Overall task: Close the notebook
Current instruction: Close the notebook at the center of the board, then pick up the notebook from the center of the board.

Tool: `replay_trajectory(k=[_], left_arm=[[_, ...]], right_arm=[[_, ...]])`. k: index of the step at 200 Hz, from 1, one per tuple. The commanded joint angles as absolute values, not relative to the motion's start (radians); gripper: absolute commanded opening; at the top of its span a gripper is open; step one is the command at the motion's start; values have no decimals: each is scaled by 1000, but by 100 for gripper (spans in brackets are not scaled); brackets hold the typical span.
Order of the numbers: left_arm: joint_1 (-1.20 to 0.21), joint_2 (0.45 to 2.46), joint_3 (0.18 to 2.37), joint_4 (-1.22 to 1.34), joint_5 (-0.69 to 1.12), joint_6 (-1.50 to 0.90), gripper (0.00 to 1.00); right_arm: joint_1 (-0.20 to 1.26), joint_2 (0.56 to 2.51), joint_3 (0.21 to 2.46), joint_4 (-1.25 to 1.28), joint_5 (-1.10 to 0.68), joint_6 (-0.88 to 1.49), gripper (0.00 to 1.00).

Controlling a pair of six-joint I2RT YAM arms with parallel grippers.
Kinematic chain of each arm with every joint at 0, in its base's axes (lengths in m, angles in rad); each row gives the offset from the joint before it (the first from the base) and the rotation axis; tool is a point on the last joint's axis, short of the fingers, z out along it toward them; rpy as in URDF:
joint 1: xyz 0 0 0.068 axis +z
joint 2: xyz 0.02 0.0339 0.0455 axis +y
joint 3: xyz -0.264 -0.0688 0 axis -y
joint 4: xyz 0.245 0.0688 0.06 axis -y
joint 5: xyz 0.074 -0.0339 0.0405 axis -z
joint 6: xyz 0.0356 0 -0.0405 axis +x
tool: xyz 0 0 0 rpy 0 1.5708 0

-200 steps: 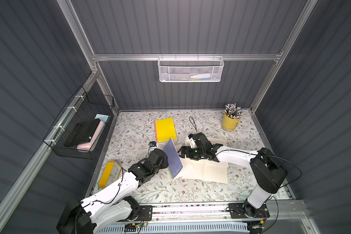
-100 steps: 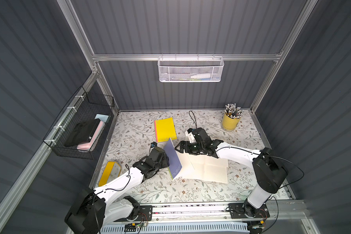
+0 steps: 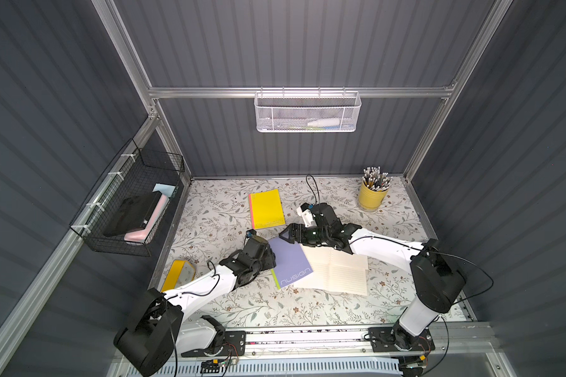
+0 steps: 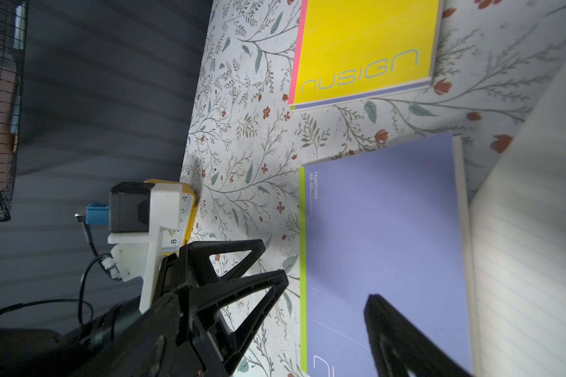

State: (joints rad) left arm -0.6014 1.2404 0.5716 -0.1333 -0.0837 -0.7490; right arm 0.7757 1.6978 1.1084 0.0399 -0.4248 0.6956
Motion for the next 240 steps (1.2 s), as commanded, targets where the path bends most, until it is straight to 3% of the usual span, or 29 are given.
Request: replay_trajectory(k=[1,33,85,240], left_arm=[[-570,1181,546,-183,-74,-774,64],[-481,1123,469,-106,95,-776,64],[-369,1189,424,31,359,-796,64],[-305,1267,351,212,506,-1022,64]], right_arm=[[787,1736,1080,95,-474,725,91],[790,1758,1043,103,-476,724,91],[787,1797,1045,57,-422,681,91],[780,1907,1111,-4,-339,621,91]])
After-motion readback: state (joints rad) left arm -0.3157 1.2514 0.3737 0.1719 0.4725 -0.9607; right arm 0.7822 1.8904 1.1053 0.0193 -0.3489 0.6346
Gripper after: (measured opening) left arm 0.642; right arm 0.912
